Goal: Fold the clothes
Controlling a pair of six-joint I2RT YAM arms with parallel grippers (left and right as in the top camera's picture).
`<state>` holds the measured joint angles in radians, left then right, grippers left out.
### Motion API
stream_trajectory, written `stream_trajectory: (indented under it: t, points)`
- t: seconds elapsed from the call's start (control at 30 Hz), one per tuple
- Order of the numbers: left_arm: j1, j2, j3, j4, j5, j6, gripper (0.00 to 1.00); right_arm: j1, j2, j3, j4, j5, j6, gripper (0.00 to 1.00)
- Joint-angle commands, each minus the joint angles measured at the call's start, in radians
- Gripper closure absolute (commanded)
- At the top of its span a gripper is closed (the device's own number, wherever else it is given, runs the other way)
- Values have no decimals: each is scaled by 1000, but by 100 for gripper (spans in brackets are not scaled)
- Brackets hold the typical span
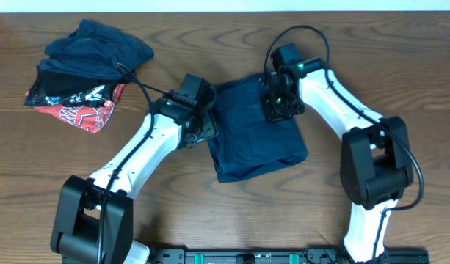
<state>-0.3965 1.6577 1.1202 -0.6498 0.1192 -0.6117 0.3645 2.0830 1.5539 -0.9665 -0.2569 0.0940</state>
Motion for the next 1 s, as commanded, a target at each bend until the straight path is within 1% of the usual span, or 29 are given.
stream_trajectory:
  t: [0.0,0.2,0.33,0.63,0.7,0.8,0.97]
  points:
    - [-2,3,-2,27,57,34,31,48,58,-5,-29,-72,-22,96]
    - [-12,5,-2,119,92,34,31,90,124,-6,-32,-69,-21,95]
    - [-36,16,-2,165,99,34,31,101,127,-6,-31,-69,-20,94]
    - [-99,103,-2,184,110,22,31,75,97,19,-71,-65,-20,91]
    - [-116,128,-2,171,131,0,31,50,60,53,-82,-65,-20,89]
    - [-140,151,-2,111,158,-32,30,11,9,108,-74,-59,-21,85]
    - [-183,156,-2,0,158,-57,30,-52,-28,209,-3,-62,-20,86]
